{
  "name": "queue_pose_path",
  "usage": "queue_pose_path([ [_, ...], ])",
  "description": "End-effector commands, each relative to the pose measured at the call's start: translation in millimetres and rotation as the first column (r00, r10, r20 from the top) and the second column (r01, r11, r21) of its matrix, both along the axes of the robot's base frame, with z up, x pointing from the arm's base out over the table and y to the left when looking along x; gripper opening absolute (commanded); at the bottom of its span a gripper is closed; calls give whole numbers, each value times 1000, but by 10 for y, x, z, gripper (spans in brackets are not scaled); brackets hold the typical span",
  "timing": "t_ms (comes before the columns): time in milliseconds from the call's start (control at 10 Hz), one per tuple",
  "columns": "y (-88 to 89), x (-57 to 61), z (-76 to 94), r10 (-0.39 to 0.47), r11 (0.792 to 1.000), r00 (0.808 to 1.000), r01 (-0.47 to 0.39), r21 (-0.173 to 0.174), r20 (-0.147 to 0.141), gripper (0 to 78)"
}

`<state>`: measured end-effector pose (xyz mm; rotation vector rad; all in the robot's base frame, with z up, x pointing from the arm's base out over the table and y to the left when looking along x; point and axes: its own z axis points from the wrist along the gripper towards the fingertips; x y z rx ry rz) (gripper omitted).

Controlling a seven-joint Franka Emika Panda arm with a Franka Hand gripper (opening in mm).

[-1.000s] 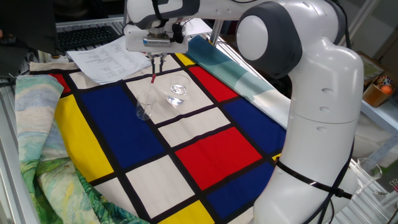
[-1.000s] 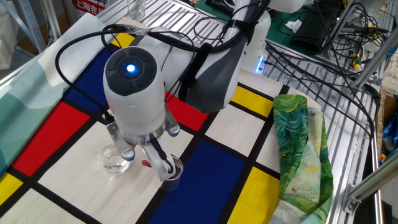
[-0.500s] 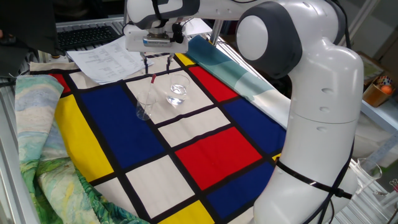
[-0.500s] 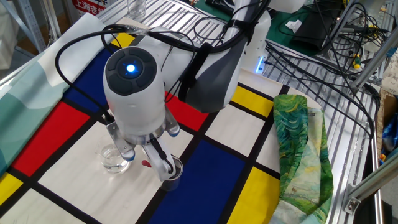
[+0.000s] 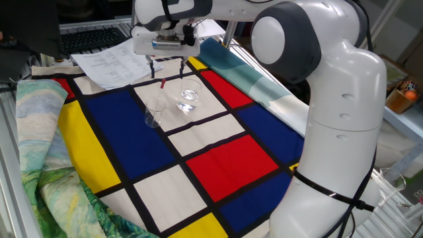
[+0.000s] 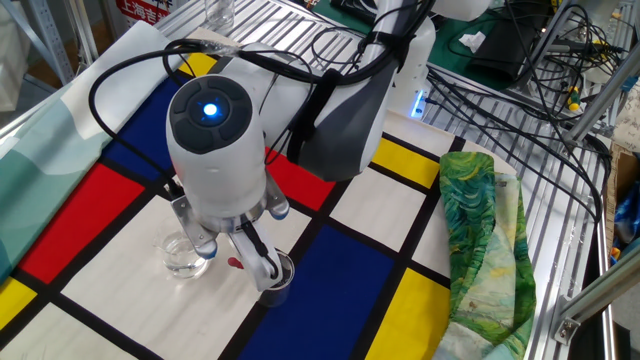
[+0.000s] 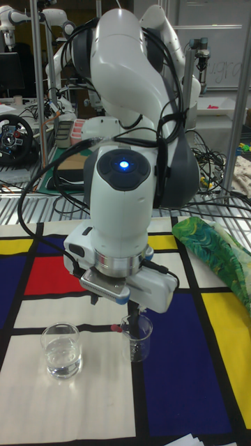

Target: Transfer liquid using a dropper

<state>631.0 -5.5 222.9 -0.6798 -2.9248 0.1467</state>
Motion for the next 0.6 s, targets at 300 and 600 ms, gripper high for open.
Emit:
queue_pose_path([
  [300,-35,209,-189,-125,989,990,129,67,-67,774],
  [600,-55,217,-211,-137,985,987,145,92,-85,774],
])
